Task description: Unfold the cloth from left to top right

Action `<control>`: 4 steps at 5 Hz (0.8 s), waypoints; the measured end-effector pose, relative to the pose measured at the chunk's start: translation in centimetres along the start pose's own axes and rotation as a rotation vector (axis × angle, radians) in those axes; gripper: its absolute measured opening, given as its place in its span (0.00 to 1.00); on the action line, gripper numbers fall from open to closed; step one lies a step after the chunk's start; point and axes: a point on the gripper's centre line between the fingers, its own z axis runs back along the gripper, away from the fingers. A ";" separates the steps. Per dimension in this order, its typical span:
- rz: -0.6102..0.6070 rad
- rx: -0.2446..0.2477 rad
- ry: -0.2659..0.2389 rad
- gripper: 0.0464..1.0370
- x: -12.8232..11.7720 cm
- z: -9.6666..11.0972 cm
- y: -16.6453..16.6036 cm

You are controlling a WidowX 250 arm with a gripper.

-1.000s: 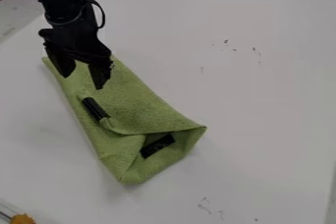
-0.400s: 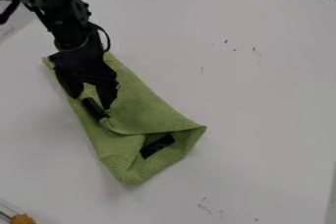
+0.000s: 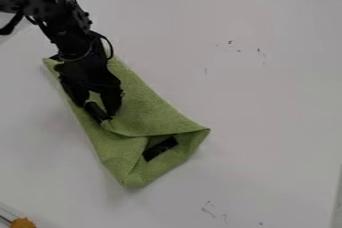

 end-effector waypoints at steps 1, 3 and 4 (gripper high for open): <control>-0.006 0.003 -0.002 0.63 0.2 -0.2 0.1; -0.014 -0.008 0.014 0.13 0.8 0.4 0.3; -0.042 0.020 0.027 0.02 2.0 0.9 -0.3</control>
